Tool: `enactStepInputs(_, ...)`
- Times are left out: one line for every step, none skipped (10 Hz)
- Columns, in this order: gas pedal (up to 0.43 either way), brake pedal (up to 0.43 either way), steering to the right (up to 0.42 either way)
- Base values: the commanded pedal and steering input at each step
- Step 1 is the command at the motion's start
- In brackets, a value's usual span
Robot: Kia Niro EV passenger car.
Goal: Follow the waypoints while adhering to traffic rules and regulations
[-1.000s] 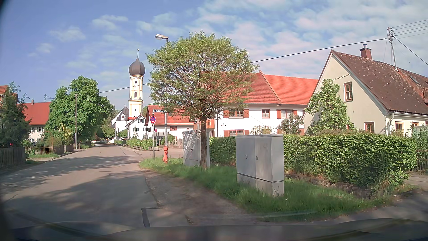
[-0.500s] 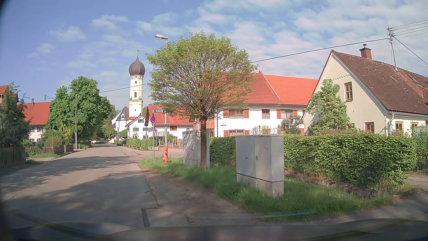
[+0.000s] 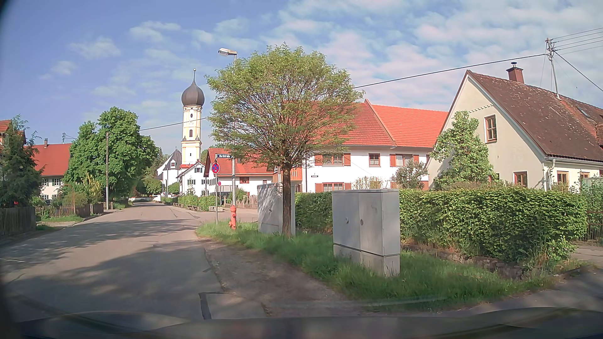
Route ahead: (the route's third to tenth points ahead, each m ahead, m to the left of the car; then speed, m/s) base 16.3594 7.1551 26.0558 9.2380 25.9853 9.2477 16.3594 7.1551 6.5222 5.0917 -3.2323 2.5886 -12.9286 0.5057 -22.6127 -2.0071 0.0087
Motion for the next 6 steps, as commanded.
enactStepInputs(0.000, 0.220, 0.478)
enactStepInputs(0.000, 0.220, 0.478)
enactStepInputs(0.000, 0.220, 0.478)
enactStepInputs(0.000, 0.220, 0.477)
enactStepInputs(0.000, 0.220, 0.477)
enactStepInputs(0.000, 0.220, 0.477)
